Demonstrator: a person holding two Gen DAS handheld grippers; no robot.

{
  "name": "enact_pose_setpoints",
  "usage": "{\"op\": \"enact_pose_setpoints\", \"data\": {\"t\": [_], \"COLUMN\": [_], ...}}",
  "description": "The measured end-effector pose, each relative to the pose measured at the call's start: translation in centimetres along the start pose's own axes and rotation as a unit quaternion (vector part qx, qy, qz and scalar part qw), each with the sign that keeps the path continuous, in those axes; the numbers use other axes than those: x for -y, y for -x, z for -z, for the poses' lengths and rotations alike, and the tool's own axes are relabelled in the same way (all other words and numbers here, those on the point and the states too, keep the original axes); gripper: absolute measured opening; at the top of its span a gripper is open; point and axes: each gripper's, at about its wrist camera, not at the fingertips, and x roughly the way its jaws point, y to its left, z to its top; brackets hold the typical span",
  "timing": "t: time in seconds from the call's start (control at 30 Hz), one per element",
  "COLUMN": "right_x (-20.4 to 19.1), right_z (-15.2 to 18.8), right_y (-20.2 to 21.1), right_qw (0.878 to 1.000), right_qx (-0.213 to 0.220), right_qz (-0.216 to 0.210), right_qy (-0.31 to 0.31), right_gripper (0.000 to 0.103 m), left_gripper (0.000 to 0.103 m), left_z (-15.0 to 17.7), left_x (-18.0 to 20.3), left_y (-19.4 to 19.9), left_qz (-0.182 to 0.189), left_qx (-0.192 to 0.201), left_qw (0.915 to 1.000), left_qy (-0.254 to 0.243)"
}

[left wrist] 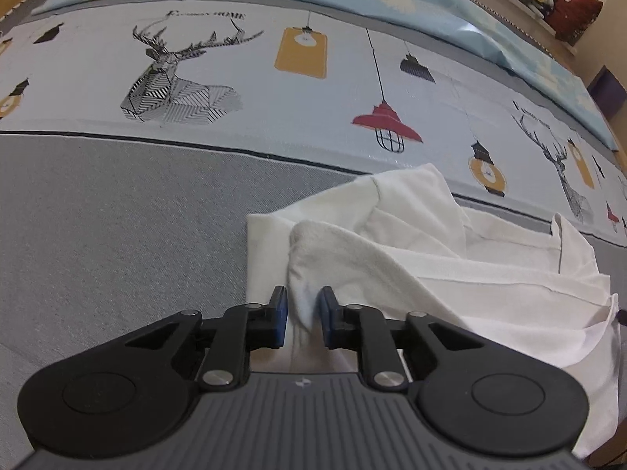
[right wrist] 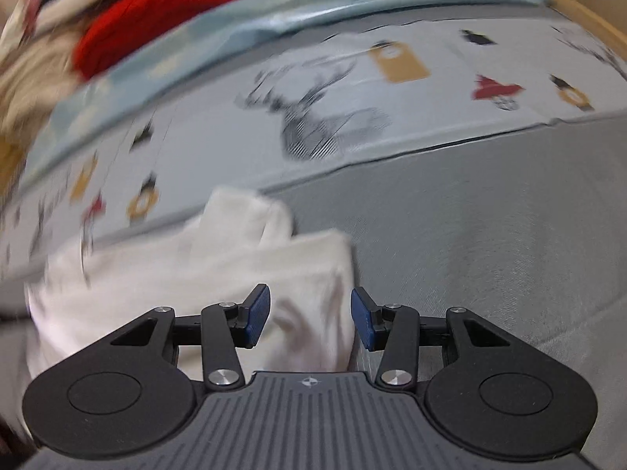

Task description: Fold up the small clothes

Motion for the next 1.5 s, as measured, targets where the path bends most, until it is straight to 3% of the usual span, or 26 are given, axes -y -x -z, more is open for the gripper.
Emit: {"op": "enact_pose_setpoints", "data": {"t": [0.1,0.2,0.23,0.27,0.33,0.47,0.63,0.73,0.77,0.8,0.83,0.9,0.97,1.17,1.27,1.37,1.5], "right_x": [-1.2,-2.0,-2.3,-2.6,-2.9,-2.6,-2.4,-2.8,-2.9,-3.0,-3.1,-3.3,-3.5,-2.5,-2.3,-2.5,-3.1], "right_z": [0.7,1.0,0.9,0.8,0.4,-0.7,-1.8,-2.4,-2.6,-2.8,-3.0,-3.0,-2.7,-0.9,0.7,2.4,4.9], "right_y": [-1.3,-1.6,-1.5,-1.2,-0.8,0.8,3.2,3.2,2.8,2.4,1.7,0.8,0.5,-0.9,-0.7,-0.3,0.3], "right_qw": [0.998,0.996,0.996,0.995,0.994,0.993,0.981,0.975,0.975,0.977,0.979,0.984,0.986,0.997,0.997,0.995,0.988], "right_qx": [-0.024,-0.018,-0.009,0.001,0.019,0.083,0.187,0.212,0.21,0.202,0.185,0.158,0.145,0.027,-0.022,-0.06,-0.109], "right_qz": [0.023,0.041,0.044,0.047,0.051,0.05,0.053,0.063,0.068,0.075,0.082,0.083,0.081,0.075,0.067,0.067,0.077], "right_qy": [0.05,0.074,0.081,0.089,0.091,0.063,0.021,0.008,0.004,-0.002,-0.01,-0.017,-0.006,0.003,0.013,0.037,0.073], "right_gripper": [0.048,0.045,0.029,0.011,0.005,0.003,0.003,0.004,0.006,0.01,0.026,0.039,0.039,0.039,0.04,0.049,0.049], "left_gripper": [0.026,0.026,0.023,0.012,0.005,0.004,0.004,0.009,0.022,0.03,0.037,0.037,0.037,0.037,0.037,0.037,0.035], "left_z": [0.1,0.2,0.2,0.2,0.0,-0.6,-1.3,-1.6,-1.8,-2.0,-2.0,-2.0,-1.7,0.9,2.9,5.0,7.3], "left_x": [0.3,0.5,0.6,0.7,0.7,0.5,0.9,0.9,0.6,-0.1,-0.8,-1.8,-2.2,-2.2,-1.5,-0.3,0.3], "left_y": [-0.2,-0.2,-0.2,-0.1,0.6,2.5,4.6,5.3,5.2,4.9,4.5,4.1,4.0,3.0,2.6,2.5,2.2], "left_qz": [-0.005,-0.005,-0.004,-0.004,-0.009,-0.016,-0.033,-0.059,-0.071,-0.055,-0.031,-0.004,0.007,0.054,0.06,0.059,0.027], "left_qx": [0.0,0.004,0.005,0.008,0.027,0.088,0.173,0.196,0.191,0.17,0.148,0.114,0.091,-0.012,-0.066,-0.099,-0.128], "left_qw": [1.0,0.9999,0.9999,0.9998,0.9993,0.9959,0.9844,0.9785,0.9785,0.9826,0.9861,0.9899,0.9934,0.9984,0.9956,0.9896,0.9828], "left_qy": [-0.007,-0.012,-0.015,-0.019,-0.025,-0.011,0.003,0.021,0.034,0.051,0.068,0.084,0.069,0.014,-0.031,-0.086,-0.13]}}
